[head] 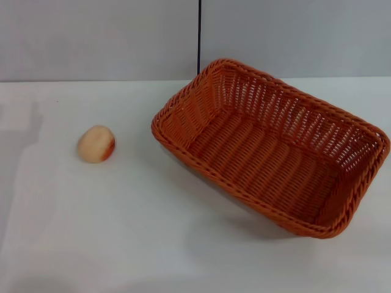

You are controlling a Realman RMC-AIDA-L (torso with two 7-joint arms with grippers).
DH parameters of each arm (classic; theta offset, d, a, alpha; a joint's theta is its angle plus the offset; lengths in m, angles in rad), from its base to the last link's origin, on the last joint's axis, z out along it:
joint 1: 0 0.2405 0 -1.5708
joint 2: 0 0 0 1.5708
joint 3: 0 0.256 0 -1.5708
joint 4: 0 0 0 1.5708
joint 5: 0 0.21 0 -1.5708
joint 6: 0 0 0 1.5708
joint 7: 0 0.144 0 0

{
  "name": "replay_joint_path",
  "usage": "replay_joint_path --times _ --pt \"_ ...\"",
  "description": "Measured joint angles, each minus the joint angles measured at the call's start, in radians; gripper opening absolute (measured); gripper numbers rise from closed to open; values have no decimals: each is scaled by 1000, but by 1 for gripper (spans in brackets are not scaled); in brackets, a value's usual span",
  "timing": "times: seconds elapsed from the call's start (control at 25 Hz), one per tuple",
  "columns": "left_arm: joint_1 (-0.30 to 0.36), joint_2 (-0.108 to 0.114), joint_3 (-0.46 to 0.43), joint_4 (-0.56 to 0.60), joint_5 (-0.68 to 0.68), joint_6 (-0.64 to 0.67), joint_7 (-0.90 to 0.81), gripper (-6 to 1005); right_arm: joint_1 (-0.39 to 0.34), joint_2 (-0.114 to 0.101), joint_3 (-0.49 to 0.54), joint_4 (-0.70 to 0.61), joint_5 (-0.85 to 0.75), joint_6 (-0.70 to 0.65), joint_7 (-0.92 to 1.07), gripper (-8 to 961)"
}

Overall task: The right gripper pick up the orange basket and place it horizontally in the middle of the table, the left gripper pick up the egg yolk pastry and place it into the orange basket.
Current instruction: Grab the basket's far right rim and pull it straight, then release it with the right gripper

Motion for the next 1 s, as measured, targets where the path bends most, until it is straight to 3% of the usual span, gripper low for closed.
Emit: replay_joint_path --times 0.48,0.64,0.8,1.0 --pt "-2 1 0 0 0 10 0 725 0 0 -4 -3 0 0 6 702" --pt "-3 1 0 0 0 15 0 725 2 -10 -10 -28 -10 -4 56 701" --pt "-7 1 0 3 0 15 0 725 5 -18 -16 -128 -57 -32 169 701" --pt "-11 1 0 0 0 16 0 725 13 -29 -102 -373 -191 -54 417 701"
